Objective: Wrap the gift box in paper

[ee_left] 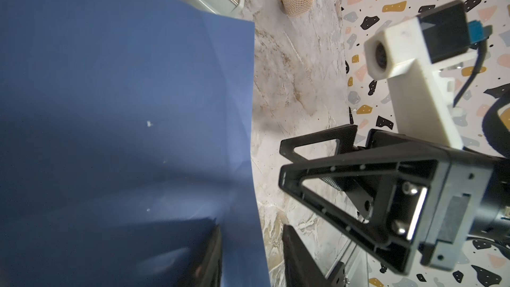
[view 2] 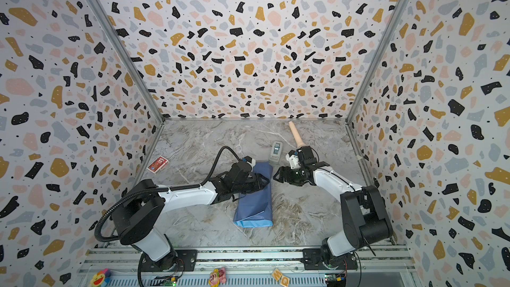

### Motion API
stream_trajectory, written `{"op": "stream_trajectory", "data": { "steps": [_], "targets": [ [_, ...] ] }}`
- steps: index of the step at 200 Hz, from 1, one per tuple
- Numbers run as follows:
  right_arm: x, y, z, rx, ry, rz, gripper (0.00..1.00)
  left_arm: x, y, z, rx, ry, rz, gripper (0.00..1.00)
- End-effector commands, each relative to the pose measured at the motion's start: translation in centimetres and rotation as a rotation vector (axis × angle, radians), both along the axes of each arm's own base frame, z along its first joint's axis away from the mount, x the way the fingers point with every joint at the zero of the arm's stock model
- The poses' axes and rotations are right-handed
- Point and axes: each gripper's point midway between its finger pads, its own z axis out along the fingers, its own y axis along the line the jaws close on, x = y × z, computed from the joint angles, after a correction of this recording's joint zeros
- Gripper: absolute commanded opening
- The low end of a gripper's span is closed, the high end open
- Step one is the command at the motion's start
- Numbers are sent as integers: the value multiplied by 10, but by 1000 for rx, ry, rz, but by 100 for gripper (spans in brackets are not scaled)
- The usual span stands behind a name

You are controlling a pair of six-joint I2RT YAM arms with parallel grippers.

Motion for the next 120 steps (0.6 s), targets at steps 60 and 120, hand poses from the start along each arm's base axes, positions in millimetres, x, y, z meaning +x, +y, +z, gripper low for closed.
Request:
{"op": "stream_trajectory", "data": {
  "steps": [60,120],
  "targets": [
    [-46,17,-2,168,62,94,82,-22,19,-47,146,105,-28,48],
    [-71,29,6,270,57,132,87,-23,19,-48,147,105,-33,49]
  ]
}}
